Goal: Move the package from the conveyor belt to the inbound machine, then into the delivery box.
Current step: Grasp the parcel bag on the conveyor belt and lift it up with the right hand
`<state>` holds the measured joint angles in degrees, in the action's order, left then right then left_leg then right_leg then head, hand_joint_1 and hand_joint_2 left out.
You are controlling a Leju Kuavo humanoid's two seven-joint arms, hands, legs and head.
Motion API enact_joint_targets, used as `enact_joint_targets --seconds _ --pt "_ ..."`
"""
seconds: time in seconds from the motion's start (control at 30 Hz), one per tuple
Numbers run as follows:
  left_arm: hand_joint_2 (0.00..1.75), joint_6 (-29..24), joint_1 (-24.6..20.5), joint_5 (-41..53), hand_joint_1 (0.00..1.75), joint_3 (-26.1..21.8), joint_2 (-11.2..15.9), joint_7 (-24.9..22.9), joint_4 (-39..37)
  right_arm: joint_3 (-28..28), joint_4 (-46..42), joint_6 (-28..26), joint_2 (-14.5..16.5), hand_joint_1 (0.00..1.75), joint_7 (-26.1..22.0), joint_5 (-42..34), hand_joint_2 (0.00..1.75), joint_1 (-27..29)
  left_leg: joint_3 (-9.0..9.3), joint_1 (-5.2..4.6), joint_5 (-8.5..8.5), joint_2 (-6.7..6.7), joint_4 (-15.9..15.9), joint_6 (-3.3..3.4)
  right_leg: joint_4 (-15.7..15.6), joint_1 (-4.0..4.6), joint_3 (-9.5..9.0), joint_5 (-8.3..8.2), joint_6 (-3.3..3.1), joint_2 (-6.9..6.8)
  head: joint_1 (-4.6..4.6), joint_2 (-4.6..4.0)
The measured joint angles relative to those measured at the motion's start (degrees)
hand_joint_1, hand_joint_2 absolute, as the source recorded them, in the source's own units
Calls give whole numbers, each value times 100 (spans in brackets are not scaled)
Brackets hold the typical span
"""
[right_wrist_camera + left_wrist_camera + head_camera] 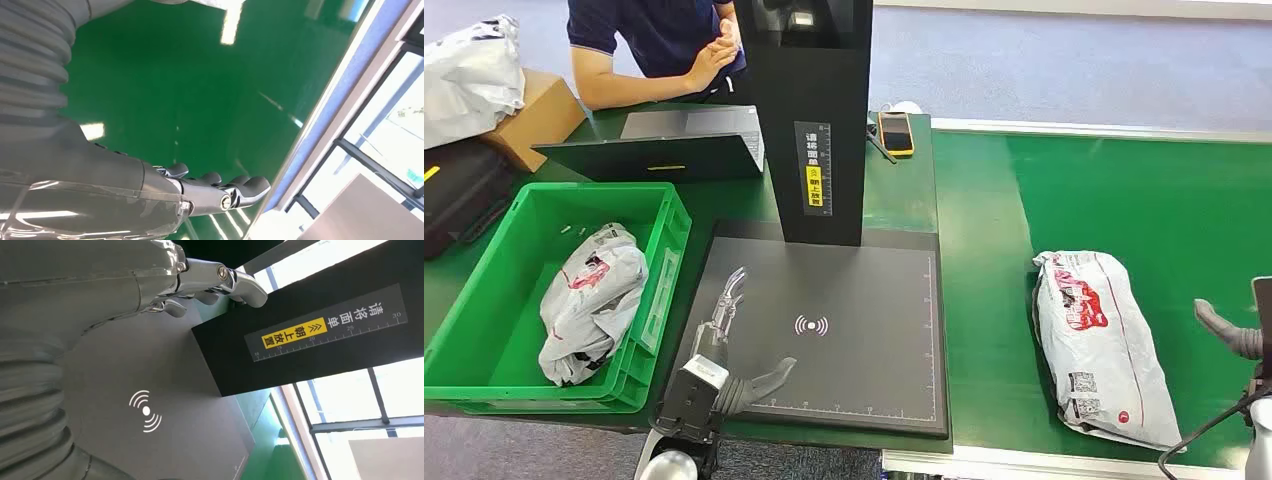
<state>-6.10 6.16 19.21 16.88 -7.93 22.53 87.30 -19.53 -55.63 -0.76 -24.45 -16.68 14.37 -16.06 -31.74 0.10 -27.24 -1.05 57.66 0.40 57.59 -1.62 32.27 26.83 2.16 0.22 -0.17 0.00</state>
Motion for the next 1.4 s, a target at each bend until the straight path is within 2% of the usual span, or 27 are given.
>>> enact_joint_targets --seconds 0.17,0.27,0.43,0.57,0.73,0.97,1.13,1.3,1.4 --pt "175 -5 2 -2 0 -4 2 -2 0 93 -40 56 21 0 36 -1 175 4 -1 0 0 0 0 0 0 0 -1 0 0 0 0 0" --pt "175 -34 10 -18 0 -7 13 -4 0 285 44 283 66 0 207 26 175 -91 1 0 0 5 0 0 0 0 -1 -1 0 6 -1 0" --pt "175 -33 7 -96 0 -6 42 -16 -2 873 499 1101 105 0 618 308 175 -330 2 1 1 4 0 -1 0 1 -1 -1 0 5 -2 0" --pt "175 -25 11 -122 0 -3 46 -87 -2 1420 793 1923 101 0 679 356 175 -420 1 1 1 3 0 -1 0 1 -1 0 0 5 -1 0" --pt "175 -8 26 -103 0 27 46 -190 -1 1972 838 2338 104 0 897 217 175 -324 1 1 0 2 1 -1 0 1 1 1 0 4 -2 0" --pt "175 91 44 -78 0 53 57 -247 -1 2247 337 2579 13 0 1093 -236 175 232 1 1 -3 5 1 1 -1 1 0 1 0 6 -1 0" --pt "175 96 56 -71 0 100 78 -246 -2 2333 -223 2825 -80 0 1335 -544 175 429 3 0 -2 7 1 1 -1 0 1 0 1 8 -1 0" --pt "175 95 58 -80 0 108 99 -228 -2 2489 -861 3282 -486 0 1654 -1282 175 471 0 -2 -1 6 1 2 0 -2 0 -1 1 8 0 0" --pt "175 87 53 -98 0 108 113 -225 -1 2715 -1024 3374 -739 131 1754 -1501 175 255 0 -2 -1 10 1 2 0 -3 0 -1 2 11 -1 0"
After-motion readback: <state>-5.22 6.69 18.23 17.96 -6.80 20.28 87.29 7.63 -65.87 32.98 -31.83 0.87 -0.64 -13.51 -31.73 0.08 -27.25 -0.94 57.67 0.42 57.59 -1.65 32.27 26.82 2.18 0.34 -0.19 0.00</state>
